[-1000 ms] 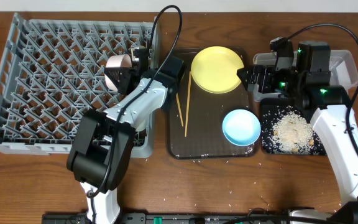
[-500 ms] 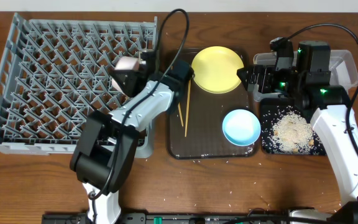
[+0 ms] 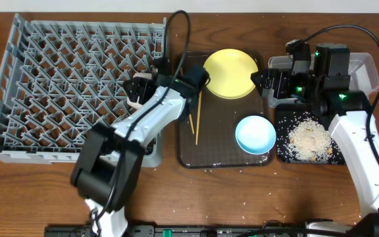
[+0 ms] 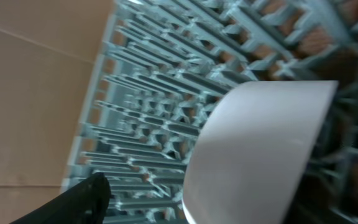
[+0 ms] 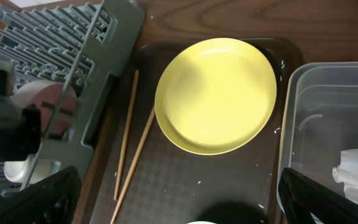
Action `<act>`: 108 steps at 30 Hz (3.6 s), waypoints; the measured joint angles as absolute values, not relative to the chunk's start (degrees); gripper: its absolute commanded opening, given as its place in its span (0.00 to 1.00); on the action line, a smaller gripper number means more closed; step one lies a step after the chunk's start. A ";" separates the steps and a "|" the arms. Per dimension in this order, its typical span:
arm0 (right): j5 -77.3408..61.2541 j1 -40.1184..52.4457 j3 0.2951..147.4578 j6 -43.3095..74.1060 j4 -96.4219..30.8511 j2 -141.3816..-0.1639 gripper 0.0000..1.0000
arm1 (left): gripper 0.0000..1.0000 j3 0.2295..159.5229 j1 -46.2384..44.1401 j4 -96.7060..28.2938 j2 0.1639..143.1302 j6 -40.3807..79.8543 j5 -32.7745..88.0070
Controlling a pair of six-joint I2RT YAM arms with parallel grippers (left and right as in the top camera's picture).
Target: Sort waste into correct bins and load items into the dishwasher
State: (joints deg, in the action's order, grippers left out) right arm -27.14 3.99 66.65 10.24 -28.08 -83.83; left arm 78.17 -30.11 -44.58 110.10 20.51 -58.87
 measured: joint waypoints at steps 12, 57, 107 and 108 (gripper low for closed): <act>-27.14 3.99 66.65 10.26 -28.10 -83.83 0.99 | 0.79 79.79 -30.15 -42.92 91.07 32.14 -7.46; 23.46 -12.62 67.11 32.47 -39.75 -76.82 0.99 | 0.61 75.24 -44.77 -17.61 114.72 36.95 13.76; 24.03 -12.62 67.11 32.47 -39.83 -78.37 0.99 | 0.07 81.41 -25.93 -8.82 96.01 -12.86 -49.98; 24.05 -12.62 67.11 32.47 -39.86 -78.37 0.99 | 0.07 81.41 -25.54 -4.58 96.20 -16.45 -51.05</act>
